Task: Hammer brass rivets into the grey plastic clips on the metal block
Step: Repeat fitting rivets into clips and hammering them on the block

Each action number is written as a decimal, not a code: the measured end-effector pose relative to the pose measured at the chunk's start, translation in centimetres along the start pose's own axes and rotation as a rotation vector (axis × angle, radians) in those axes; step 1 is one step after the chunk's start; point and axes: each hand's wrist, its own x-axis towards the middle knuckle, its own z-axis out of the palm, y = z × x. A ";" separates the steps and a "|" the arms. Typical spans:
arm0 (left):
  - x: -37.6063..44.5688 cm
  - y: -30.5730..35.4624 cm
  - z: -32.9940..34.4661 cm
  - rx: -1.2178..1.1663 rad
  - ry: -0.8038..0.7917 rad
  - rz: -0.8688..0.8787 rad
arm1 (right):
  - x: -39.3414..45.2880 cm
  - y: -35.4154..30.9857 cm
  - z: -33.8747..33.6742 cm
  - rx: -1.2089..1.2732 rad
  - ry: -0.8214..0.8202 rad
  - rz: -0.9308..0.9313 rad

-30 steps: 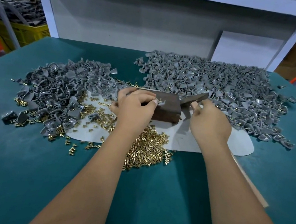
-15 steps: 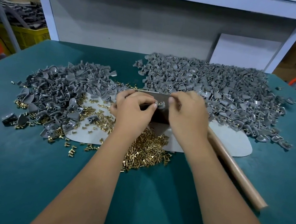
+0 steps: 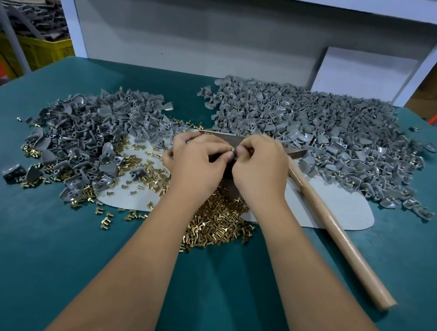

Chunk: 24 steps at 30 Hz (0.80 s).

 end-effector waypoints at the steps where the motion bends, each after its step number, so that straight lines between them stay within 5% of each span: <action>1: -0.1 0.1 -0.1 0.000 0.000 -0.007 | -0.1 0.0 0.1 0.004 0.002 -0.001; 14: -0.3 1.3 -1.4 -0.130 0.034 -0.015 | -0.6 0.8 -1.0 0.084 -0.045 -0.134; 19: -0.2 1.5 -1.4 -0.128 0.037 -0.057 | 2.3 0.0 -1.2 0.189 0.002 0.001; 24: -0.1 1.3 -1.4 -0.116 0.018 -0.076 | 5.0 1.6 -0.5 0.252 0.193 0.386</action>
